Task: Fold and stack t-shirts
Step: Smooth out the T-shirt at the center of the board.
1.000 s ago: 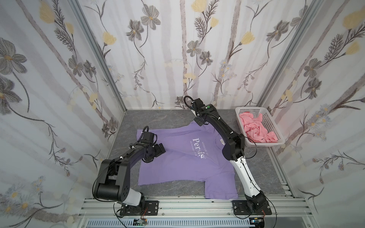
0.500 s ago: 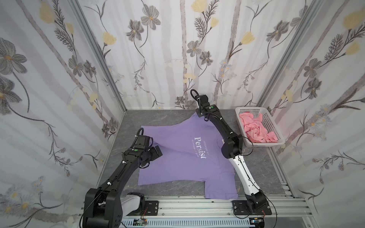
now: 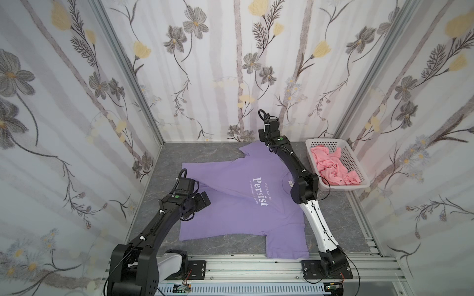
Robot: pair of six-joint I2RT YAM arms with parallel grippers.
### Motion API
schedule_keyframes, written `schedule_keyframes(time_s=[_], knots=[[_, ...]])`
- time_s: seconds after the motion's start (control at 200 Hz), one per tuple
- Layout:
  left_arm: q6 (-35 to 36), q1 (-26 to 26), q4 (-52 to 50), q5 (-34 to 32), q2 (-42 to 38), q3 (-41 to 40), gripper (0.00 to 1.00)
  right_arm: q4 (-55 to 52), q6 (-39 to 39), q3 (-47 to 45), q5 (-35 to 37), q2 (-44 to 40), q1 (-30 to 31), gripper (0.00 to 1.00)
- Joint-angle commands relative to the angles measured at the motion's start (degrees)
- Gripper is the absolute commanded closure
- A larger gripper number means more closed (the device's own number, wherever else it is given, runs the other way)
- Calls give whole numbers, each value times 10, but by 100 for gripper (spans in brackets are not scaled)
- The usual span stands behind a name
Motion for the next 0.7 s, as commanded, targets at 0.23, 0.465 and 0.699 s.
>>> schedule_keyframes(time_s=[0.23, 0.465, 0.699], knots=[[13, 0, 76, -8, 53, 52, 0, -140, 88, -273, -411, -175, -95, 41], [2, -8, 124, 22, 128, 57, 0, -142, 119, -327, -604, -137, -81, 33], [-13, -19, 153, 44, 189, 57, 0, -148, 184, -276, -635, -68, -70, 30]])
